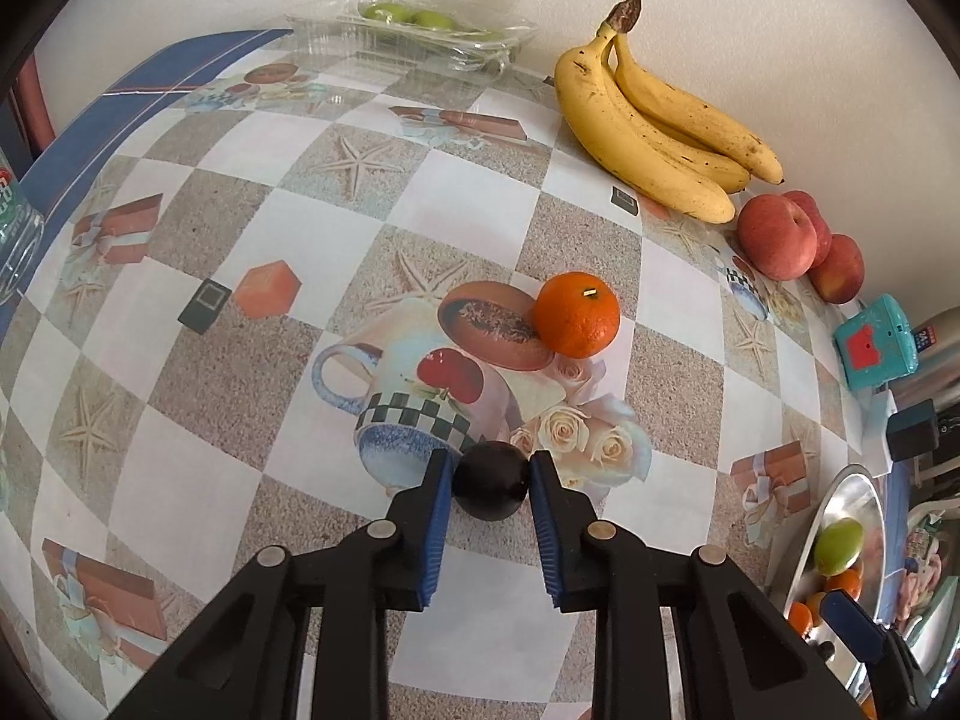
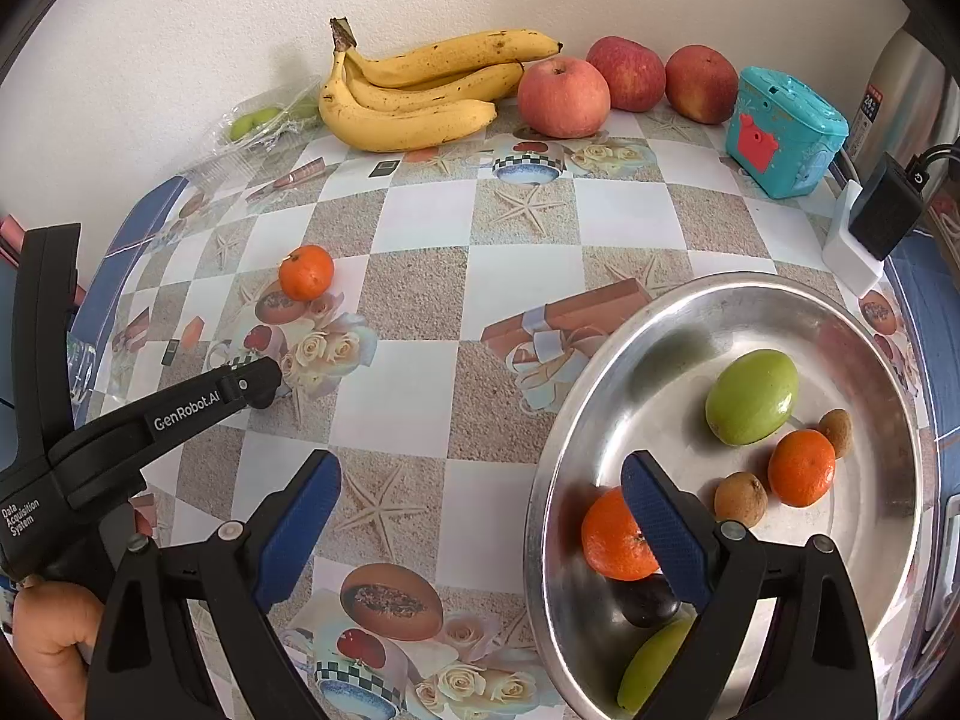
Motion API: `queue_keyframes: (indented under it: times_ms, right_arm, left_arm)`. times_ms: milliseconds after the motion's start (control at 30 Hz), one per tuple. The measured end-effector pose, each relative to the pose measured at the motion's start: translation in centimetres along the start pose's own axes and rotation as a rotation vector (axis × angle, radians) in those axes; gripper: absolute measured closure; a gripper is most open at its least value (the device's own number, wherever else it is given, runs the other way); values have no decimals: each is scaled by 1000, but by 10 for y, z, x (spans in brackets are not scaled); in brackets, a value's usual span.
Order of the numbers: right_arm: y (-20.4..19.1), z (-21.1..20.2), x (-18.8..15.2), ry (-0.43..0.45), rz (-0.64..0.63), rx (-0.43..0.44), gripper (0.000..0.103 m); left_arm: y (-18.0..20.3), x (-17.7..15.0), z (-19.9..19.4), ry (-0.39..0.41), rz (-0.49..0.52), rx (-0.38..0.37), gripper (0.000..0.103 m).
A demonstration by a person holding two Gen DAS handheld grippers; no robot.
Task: Organize fruits
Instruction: 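Lower the left gripper onto the dark plum and close it, then close the right gripper on the orange tangerine while the left holds the plum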
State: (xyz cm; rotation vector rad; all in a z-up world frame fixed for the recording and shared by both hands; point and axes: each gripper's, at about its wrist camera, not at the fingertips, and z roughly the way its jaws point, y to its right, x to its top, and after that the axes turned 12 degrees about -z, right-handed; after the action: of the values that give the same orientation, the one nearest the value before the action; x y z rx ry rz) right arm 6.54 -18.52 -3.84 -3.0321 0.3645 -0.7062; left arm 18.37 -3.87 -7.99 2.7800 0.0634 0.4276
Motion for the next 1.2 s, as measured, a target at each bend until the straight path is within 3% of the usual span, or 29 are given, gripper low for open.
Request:
queue_keyframes:
  times_ms: [433,633,867,1200]
  right_arm:
    - [-3,4,-1,-3,-5,-2,8]
    - [-8,2,2,40,-19,12,8]
    - [-16,5,5,73,-56,-34,8]
    - [-31,3,20,139,-110,-33,8]
  left_arm:
    - [-2,11,-27,72,-21,-80,76]
    - [-9,24,-38,113,-54,-113,76]
    - [-18,39,-54,159,-92,-155,76]
    - [-33,53,-55,162,-134,-186,76]
